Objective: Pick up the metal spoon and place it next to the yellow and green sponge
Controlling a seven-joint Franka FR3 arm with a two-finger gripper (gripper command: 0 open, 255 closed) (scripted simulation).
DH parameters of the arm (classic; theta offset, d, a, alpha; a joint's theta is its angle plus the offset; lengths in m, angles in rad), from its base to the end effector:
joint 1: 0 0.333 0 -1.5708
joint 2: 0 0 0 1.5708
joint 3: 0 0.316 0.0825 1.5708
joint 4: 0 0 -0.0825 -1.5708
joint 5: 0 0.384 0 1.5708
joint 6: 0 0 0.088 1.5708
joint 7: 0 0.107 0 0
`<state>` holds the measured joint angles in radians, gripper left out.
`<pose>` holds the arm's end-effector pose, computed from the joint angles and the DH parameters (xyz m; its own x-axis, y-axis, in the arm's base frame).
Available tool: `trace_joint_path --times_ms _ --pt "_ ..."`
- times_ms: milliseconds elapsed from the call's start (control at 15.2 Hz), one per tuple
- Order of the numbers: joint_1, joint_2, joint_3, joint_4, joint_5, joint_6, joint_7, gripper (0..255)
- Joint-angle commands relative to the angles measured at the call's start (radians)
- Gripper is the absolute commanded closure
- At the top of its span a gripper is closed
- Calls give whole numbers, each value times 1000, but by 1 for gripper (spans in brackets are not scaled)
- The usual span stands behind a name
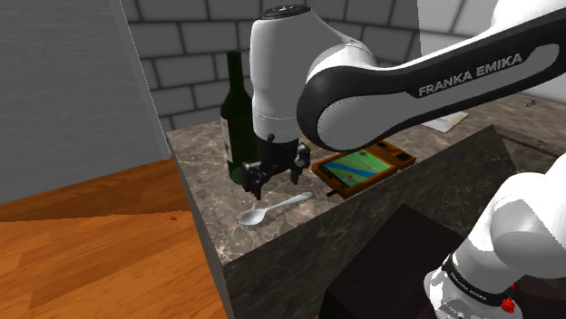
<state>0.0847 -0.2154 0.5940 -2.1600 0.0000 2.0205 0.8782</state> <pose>0.3834 0.3246 0.4769 0.9723 -0.2023 0.1173 -0.2088 -0.9769 0.0459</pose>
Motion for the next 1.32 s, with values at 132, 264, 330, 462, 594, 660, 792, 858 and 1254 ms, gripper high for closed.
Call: trace_joint_path --times_ms 132,264,330,462,594,660,792,858,1254 --pt "3 161 80 116 -123 29 151 0" --pt "13 211 93 154 -167 31 195 0" --pt "13 217 93 146 -172 43 198 0" --pt "13 229 92 130 -183 67 206 0" --pt "13 242 91 116 -196 91 214 0" --pt "13 249 90 109 -202 103 219 0" --pt "13 261 89 98 -213 121 226 0" --pt "13 261 89 98 -213 121 226 0" --pt "13 261 89 98 -213 121 226 0"
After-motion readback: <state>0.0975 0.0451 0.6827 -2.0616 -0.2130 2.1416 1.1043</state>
